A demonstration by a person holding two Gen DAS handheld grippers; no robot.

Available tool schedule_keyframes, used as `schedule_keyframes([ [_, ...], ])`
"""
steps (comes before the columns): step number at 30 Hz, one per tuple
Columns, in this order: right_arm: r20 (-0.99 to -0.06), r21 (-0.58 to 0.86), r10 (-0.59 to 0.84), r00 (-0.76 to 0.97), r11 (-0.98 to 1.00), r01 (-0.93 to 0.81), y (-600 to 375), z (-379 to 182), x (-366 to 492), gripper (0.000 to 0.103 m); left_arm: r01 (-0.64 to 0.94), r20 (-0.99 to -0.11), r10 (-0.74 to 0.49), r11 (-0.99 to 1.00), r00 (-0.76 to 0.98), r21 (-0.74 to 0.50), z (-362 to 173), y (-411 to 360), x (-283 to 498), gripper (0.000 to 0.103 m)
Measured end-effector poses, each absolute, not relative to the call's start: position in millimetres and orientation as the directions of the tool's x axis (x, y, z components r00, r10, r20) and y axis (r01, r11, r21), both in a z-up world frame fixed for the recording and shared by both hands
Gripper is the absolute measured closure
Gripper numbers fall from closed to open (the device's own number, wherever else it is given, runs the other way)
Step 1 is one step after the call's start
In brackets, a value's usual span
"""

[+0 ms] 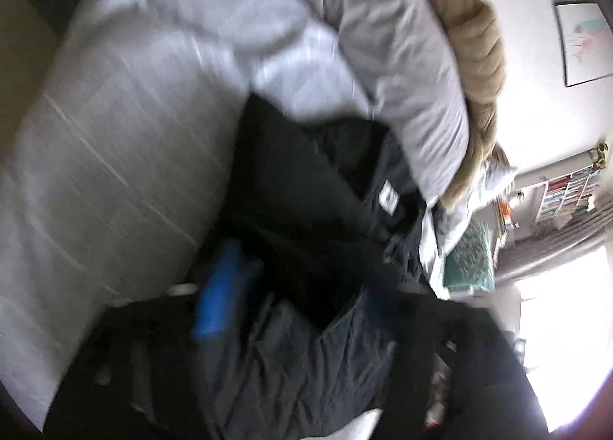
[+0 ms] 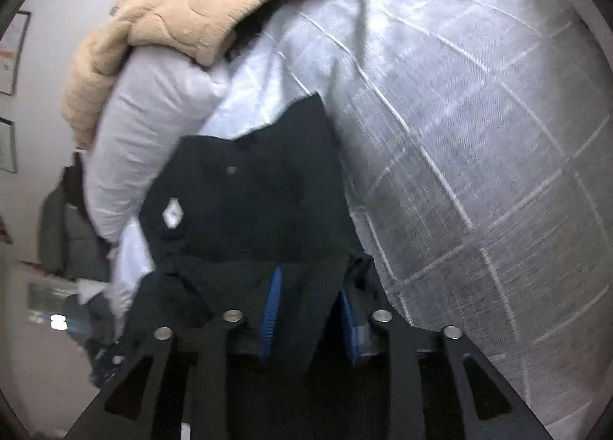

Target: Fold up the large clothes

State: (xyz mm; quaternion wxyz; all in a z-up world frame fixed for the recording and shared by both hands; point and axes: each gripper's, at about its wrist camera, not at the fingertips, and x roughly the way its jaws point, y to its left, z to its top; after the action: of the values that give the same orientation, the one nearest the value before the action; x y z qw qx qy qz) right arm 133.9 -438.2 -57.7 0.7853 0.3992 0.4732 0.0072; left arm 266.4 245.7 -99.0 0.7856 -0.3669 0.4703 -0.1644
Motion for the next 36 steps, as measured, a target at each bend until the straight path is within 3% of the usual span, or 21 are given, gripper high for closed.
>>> schedule_keyframes([
  [2,-0.729,0.617,0.341,0.594,0.703,0.353,-449.8,-41.6,125.5,0.039,-0.04,-0.592,-0.571,0.699,0.569,-0.714,-80.9,257.3,255.9,0.02],
  [3,-0.721,0.597,0.308,0.621,0.731,0.331,-454.7,-30.0,119.3,0.036,-0.001,-0.592,-0.561,0.725,0.578,-0.689,-73.3,260.6,253.1,0.019],
  [10,-0.784,0.407,0.233,0.576,0.893,0.193,-419.0,-28.2,133.6,0.036,0.152,-0.673,-0.464,0.869,0.576,-0.47,-89.4,223.2,261.1,0.019],
  [14,-0.862,0.191,0.074,0.502,0.964,0.187,-387.2,-57.5,168.9,0.036,0.167,-0.716,-0.387,0.918,0.581,-0.36,-112.0,195.2,285.7,0.019],
  [16,-0.862,0.145,0.021,0.506,0.968,0.206,-377.6,-70.0,185.0,0.039,0.152,-0.732,-0.387,0.917,0.56,-0.369,-120.2,186.2,297.9,0.036],
  [17,-0.852,0.145,0.012,0.523,0.966,0.214,-374.2,-71.5,188.9,0.049,0.15,-0.733,-0.401,0.91,0.549,-0.386,-120.5,183.8,299.4,0.074],
  [18,-0.844,0.154,0.014,0.536,0.964,0.217,-372.2,-70.8,188.7,0.059,0.131,-0.736,-0.408,0.905,0.541,-0.406,-119.0,180.8,301.2,0.094],
  [19,-0.84,0.164,0.021,0.542,0.963,0.216,-369.1,-70.2,189.3,0.087,0.109,-0.731,-0.392,0.908,0.559,-0.404,-114.0,178.8,297.8,0.094],
  [21,-0.826,0.101,-0.04,0.563,0.971,0.218,-358.0,-62.2,187.1,0.096,0.109,-0.691,-0.323,0.936,0.647,-0.335,-93.9,169.0,281.6,0.096],
  [25,-0.708,-0.003,-0.21,0.674,0.956,0.294,-348.3,-23.7,174.7,0.097,0.124,-0.554,-0.179,0.983,0.813,-0.135,-51.6,140.8,258.0,0.096],
  [29,-0.568,-0.078,-0.359,0.741,0.919,0.386,-338.7,11.8,194.0,0.097,0.059,-0.423,-0.092,0.994,0.902,-0.09,-15.5,122.7,279.0,0.096],
  [36,-0.453,-0.159,-0.51,0.731,0.853,0.497,-330.6,21.6,282.6,0.097,-0.062,-0.325,0.071,0.997,0.943,0.037,-23.3,85.0,360.9,0.095],
])
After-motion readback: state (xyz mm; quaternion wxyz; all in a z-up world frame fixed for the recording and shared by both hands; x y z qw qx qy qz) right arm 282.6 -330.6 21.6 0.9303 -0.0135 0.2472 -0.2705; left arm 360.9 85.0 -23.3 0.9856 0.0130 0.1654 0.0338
